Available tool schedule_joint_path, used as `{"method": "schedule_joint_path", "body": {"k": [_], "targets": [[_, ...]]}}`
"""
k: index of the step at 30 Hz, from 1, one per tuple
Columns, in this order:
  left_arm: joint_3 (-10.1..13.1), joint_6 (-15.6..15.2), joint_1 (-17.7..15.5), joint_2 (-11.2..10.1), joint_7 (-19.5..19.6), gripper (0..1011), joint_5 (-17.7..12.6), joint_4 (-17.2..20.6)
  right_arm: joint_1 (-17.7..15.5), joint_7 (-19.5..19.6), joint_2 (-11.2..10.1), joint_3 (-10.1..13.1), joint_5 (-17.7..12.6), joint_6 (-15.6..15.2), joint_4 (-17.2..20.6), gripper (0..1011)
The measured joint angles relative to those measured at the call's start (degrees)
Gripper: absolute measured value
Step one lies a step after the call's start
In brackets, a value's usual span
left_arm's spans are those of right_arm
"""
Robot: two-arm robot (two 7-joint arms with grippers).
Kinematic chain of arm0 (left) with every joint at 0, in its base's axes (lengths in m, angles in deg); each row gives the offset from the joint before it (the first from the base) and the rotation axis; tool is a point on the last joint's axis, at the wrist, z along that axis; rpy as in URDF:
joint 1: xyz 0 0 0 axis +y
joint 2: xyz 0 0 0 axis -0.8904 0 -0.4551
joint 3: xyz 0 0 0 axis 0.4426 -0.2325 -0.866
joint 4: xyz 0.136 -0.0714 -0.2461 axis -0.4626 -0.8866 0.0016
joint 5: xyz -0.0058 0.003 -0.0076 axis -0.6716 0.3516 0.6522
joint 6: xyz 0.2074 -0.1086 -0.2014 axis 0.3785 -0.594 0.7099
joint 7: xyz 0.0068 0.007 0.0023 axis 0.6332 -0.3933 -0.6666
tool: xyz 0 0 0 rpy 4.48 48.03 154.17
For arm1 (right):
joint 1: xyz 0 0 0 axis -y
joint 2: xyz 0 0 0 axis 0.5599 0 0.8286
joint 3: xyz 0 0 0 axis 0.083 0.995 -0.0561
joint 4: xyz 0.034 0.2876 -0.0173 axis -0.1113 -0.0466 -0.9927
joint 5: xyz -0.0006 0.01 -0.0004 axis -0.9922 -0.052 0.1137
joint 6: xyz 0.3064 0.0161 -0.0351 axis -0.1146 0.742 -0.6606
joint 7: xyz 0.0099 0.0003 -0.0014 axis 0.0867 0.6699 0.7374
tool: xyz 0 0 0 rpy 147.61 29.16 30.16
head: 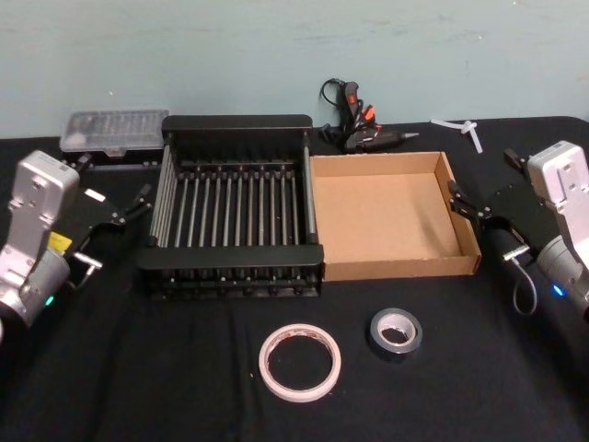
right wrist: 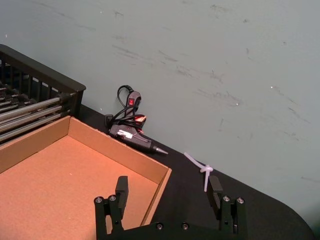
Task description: Pick up the white tape and place it into the black box , Pick up the silver tape and place it into the brown box.
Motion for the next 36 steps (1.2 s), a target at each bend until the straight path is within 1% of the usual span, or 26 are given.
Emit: {"method": "schedule_joint_path", "body": {"k": [36], "targets": [[0.0, 0.0, 0.0, 0.0, 0.0, 1001, 0.0, 0.0, 0.0, 0.0, 0.0, 0.0, 0.0, 0.0, 0.0, 1002]]}}
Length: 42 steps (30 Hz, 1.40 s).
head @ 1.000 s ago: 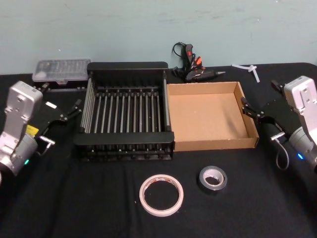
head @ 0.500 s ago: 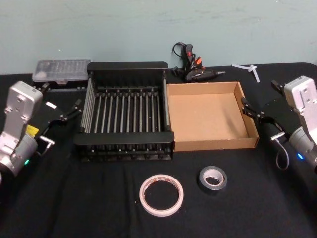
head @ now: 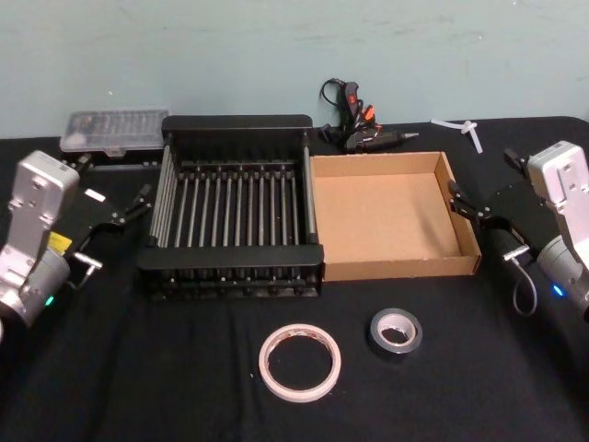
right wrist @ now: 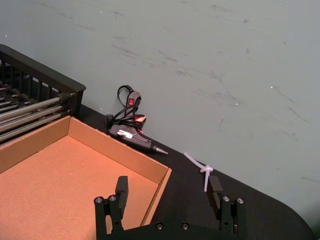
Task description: Pick up the white tape and place it into the black box , Pick up the silver tape and place it into the brown box.
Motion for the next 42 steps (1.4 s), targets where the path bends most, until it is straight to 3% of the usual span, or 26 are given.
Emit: {"method": "schedule_joint_path", "body": {"k": [22, 32, 42], "targets": [[0.0, 0.0, 0.0, 0.0, 0.0, 1001, 0.0, 0.0, 0.0, 0.0, 0.0, 0.0, 0.0, 0.0, 0.0, 1002], [0.0, 0.0, 0.0, 0.0, 0.0, 1001, 0.0, 0.0, -0.8, -0.8, 0.9, 1.7, 0.5, 0.0, 0.4, 1002], [0.0, 0.0, 0.0, 0.0, 0.0, 1001, 0.0, 0.0, -4.0, -1.8, 0.1, 4.1, 0.0, -0.4, 4.8, 1002]]}}
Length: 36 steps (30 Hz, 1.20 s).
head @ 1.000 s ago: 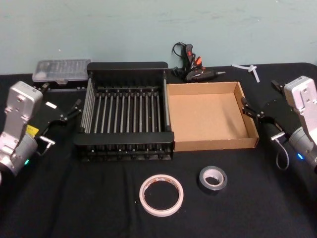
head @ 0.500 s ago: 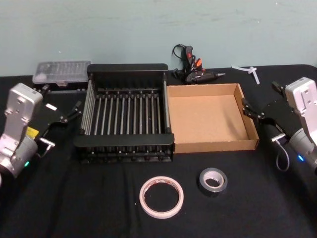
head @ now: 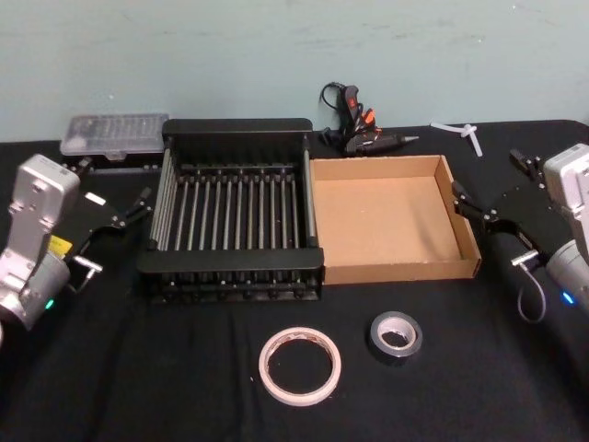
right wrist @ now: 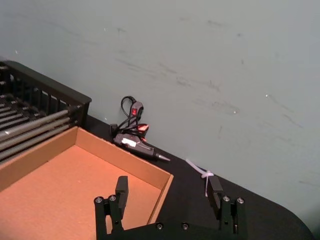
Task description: Pick up the white tape and place it into the black box , Pick up the silver tape and place it into the brown box.
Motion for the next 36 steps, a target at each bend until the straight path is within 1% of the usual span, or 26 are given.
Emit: {"method": "schedule_joint_path", "body": {"k": [9, 10, 11, 12, 14, 15, 17, 18, 20, 21, 24, 26, 33, 34, 36], "targets": [[0.0, 0.0, 0.0, 0.0, 0.0, 1001, 0.0, 0.0, -5.1, -0.5, -1.3, 3.2, -1.9, -0.6, 6.8, 1002], [0.0, 0.0, 0.0, 0.0, 0.0, 1001, 0.0, 0.0, -5.9, -0.5, -1.4, 3.7, -2.3, -0.9, 7.9, 1002], [0.0, 0.0, 0.0, 0.0, 0.0, 1001, 0.0, 0.0, -5.9, -0.5, -1.4, 3.7, -2.3, -0.9, 7.9, 1002], [0.0, 0.0, 0.0, 0.0, 0.0, 1001, 0.0, 0.0, -6.9, -0.6, -1.6, 4.2, -2.6, -1.5, 9.0, 1002], [0.0, 0.0, 0.0, 0.0, 0.0, 1001, 0.0, 0.0, -7.7, -0.6, -1.7, 4.7, -3.0, -2.3, 10.1, 1002], [0.0, 0.0, 0.0, 0.0, 0.0, 1001, 0.0, 0.0, -8.6, -0.6, -1.8, 5.1, -3.5, -3.2, 11.3, 1002], [0.0, 0.0, 0.0, 0.0, 0.0, 1001, 0.0, 0.0, -9.6, -0.6, -2.0, 5.6, -4.0, -4.3, 12.3, 1002], [0.0, 0.0, 0.0, 0.0, 0.0, 1001, 0.0, 0.0, -10.5, -0.8, -2.1, 6.0, -4.6, -5.5, 13.5, 1002], [0.0, 0.0, 0.0, 0.0, 0.0, 1001, 0.0, 0.0, -11.5, -1.0, -2.3, 6.5, -5.3, -6.7, 14.7, 1002], [0.0, 0.0, 0.0, 0.0, 0.0, 1001, 0.0, 0.0, -12.5, -1.3, -2.4, 6.9, -6.0, -7.9, 15.8, 1002], [0.0, 0.0, 0.0, 0.0, 0.0, 1001, 0.0, 0.0, -13.7, -1.7, -2.6, 7.5, -6.9, -9.7, 17.3, 1002], [0.0, 0.0, 0.0, 0.0, 0.0, 1001, 0.0, 0.0, -15.1, -2.3, -3.0, 8.1, -7.8, -12.4, 19.1, 1002], [0.0, 0.0, 0.0, 0.0, 0.0, 1001, 0.0, 0.0, -16.8, -3.6, -3.5, 8.5, -9.2, -17.8, 21.6, 1002], [0.0, 0.0, 0.0, 0.0, 0.0, 1001, 0.0, 0.0, -17.1, -3.9, -3.5, 8.7, -9.6, -19.2, 22.2, 1002], [0.0, 0.0, 0.0, 0.0, 0.0, 1001, 0.0, 0.0, -17.5, -4.1, -3.4, 8.8, -9.9, -20.9, 22.9, 1002]]}}
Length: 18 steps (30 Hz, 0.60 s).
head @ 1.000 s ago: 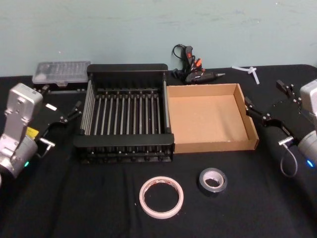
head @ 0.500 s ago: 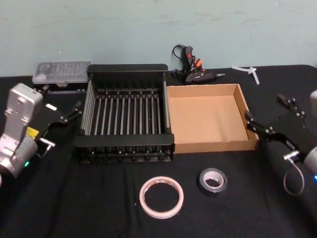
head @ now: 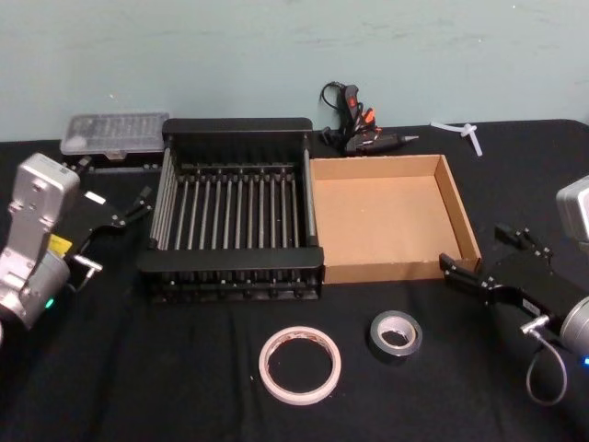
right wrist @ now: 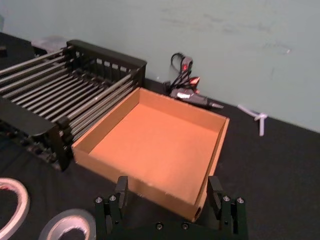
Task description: Pick up the white tape and place it into the black box , Pick up the silver tape and place it into the brown box.
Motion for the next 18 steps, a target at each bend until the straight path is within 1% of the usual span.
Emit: {"method": "schedule_joint_path", "body": {"k": [2, 3, 5, 6, 9, 10, 16, 18], "targets": [[0.0, 0.0, 0.0, 0.0, 0.0, 1001, 0.0, 0.0, -0.3, -0.1, 0.1, 0.1, -0.1, -1.2, 0.5, 1002], [0.0, 0.0, 0.0, 0.0, 0.0, 1001, 0.0, 0.0, -0.5, 0.0, 0.2, 0.2, -0.2, -2.4, 0.9, 1002], [0.0, 0.0, 0.0, 0.0, 0.0, 1001, 0.0, 0.0, -0.6, 0.0, 0.5, 0.3, -0.4, -3.8, 1.3, 1002], [0.0, 0.0, 0.0, 0.0, 0.0, 1001, 0.0, 0.0, -0.7, 0.0, 0.8, 0.4, -0.8, -5.4, 1.7, 1002], [0.0, 0.0, 0.0, 0.0, 0.0, 1001, 0.0, 0.0, -0.8, 0.0, 1.3, 0.5, -1.3, -7.6, 2.1, 1002], [0.0, 0.0, 0.0, 0.0, 0.0, 1001, 0.0, 0.0, -0.8, 0.1, 1.5, 0.5, -1.4, -8.9, 2.3, 1002], [0.0, 0.0, 0.0, 0.0, 0.0, 1001, 0.0, 0.0, -0.6, 0.0, 2.5, -0.2, -1.3, -12.4, 2.6, 1002], [0.0, 0.0, 0.0, 0.0, 0.0, 1001, 0.0, 0.0, -0.6, -0.2, 2.8, -0.4, -1.2, -13.1, 2.6, 1002]]}}
